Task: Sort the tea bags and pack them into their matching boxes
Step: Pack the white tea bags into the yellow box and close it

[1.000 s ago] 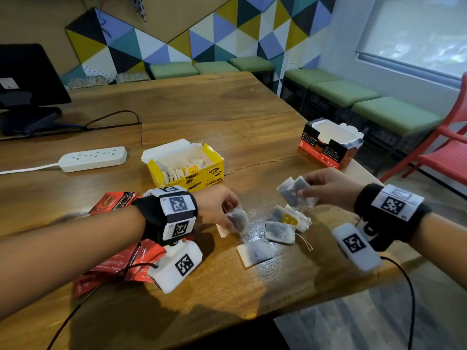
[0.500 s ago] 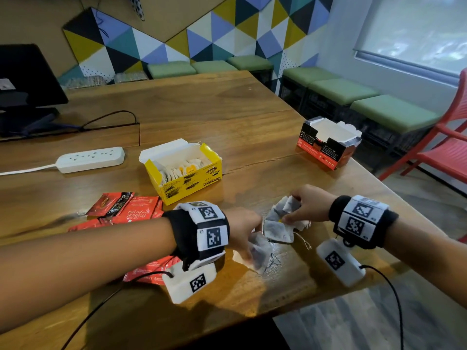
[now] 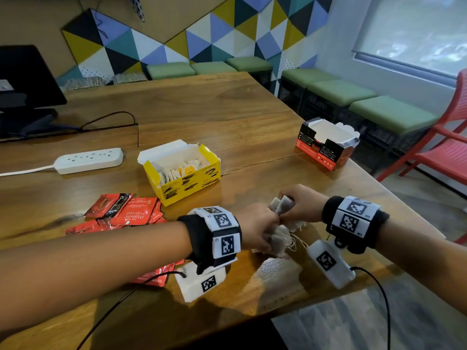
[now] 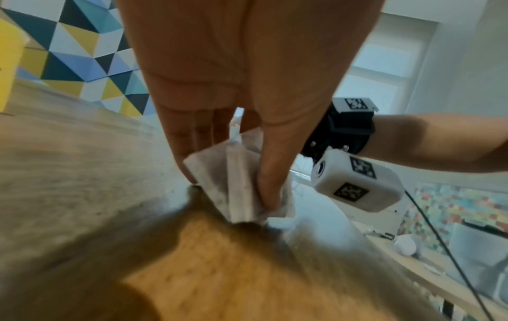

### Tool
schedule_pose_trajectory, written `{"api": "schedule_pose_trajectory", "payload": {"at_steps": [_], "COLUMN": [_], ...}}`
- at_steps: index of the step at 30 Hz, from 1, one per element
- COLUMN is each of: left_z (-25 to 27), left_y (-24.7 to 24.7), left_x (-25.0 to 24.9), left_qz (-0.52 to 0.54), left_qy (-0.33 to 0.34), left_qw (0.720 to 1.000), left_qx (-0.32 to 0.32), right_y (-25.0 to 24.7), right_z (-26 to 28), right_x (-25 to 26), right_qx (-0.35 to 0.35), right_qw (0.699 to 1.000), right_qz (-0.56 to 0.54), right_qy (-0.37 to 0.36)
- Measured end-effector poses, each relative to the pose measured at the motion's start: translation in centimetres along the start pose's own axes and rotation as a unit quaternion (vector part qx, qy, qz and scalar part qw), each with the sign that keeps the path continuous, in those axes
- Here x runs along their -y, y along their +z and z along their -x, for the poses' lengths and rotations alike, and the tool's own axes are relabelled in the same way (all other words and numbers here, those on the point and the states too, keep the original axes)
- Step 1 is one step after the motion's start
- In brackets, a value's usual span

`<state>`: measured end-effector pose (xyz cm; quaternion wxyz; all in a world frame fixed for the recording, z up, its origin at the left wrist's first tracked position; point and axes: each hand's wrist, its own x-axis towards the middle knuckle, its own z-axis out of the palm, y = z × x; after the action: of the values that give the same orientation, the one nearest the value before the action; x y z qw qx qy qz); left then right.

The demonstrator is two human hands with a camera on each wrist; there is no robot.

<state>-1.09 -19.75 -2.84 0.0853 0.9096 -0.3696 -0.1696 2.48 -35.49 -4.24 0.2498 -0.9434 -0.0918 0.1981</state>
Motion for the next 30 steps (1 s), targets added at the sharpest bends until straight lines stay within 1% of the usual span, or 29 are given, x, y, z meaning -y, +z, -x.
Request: {"api": "schedule_pose_trajectory", "payload": {"at_steps": [4,10,12,15,18,20,22,23,26,28,30], "left_z": [-0.2,-0.3,-0.2,-0.2,-0.3,-0.5,-0.6,-0.5,-0.3,-0.1,0.3], "left_y": [0.6,0.8,0.9,0.9,0.9,1.1,1.3,1.3,1.4,1.3,1.1], "left_x": [-0.4,-0.1,0.1,0.6,1.0,1.2,1.6,1.8,2.4,2.4,2.5], "left_qz": [-0.017,0.024,0.034,0.035,0.059,0.078,0.103,0.111,0.135,0.16,0.197], "left_qy": [0.003,0.005,0.014,0.026,-0.024,-0.053,-0.074,-0.086,-0.136,-0.15,-0.146], "left_qw": [1.0,1.0,0.999,0.996,0.99,0.987,0.983,0.981,0.974,0.969,0.963], "left_qx": [-0.011,0.004,-0.013,-0.073,-0.123,-0.132,-0.132,-0.132,-0.12,-0.116,-0.114], "right_y": [-0.3,-1.0,-1.0,-0.5,0.0,0.2,0.0,0.0,0.5,1.1,1.9], "right_z": [0.0,-0.3,-0.1,0.1,0.3,0.6,1.4,1.7,2.3,2.2,1.9], "right_x": [-0.2,-0.2,0.1,0.5,1.0,1.5,2.3,2.6,3.3,3.5,3.7], "right_qx": [-0.01,-0.021,-0.025,-0.033,0.008,0.031,0.041,0.057,0.097,0.087,0.058], "right_qw": [1.0,0.999,0.999,0.995,0.998,0.996,0.995,0.995,0.991,0.988,0.978], "right_qz": [0.001,0.022,0.044,0.081,0.005,-0.047,-0.051,-0.046,-0.009,0.066,0.153], "right_qy": [0.007,0.011,-0.001,-0.037,-0.069,-0.074,-0.073,-0.074,-0.088,-0.109,-0.126]}}
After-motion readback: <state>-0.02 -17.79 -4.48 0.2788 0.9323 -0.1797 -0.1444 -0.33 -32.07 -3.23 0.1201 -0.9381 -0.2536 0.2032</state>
